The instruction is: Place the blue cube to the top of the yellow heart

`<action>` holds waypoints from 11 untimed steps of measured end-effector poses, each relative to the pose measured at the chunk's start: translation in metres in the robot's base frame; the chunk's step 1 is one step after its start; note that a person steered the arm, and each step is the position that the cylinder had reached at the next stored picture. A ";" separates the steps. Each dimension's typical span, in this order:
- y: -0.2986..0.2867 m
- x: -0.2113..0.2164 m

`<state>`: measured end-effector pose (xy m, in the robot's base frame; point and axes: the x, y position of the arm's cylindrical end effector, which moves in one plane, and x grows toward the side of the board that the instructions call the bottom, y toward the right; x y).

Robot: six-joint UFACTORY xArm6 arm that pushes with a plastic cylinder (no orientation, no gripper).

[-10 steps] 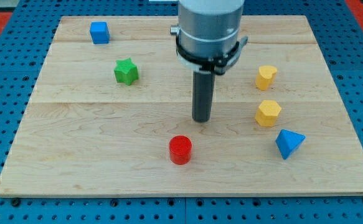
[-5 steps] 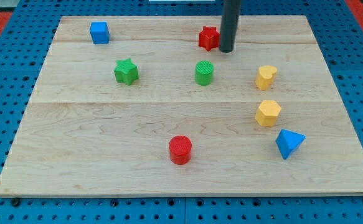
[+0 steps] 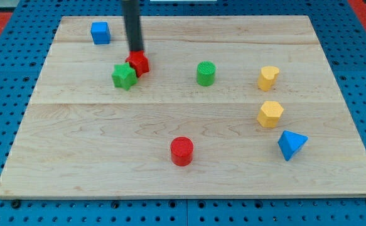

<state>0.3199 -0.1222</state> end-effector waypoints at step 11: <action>0.099 -0.065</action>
<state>0.2551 -0.0231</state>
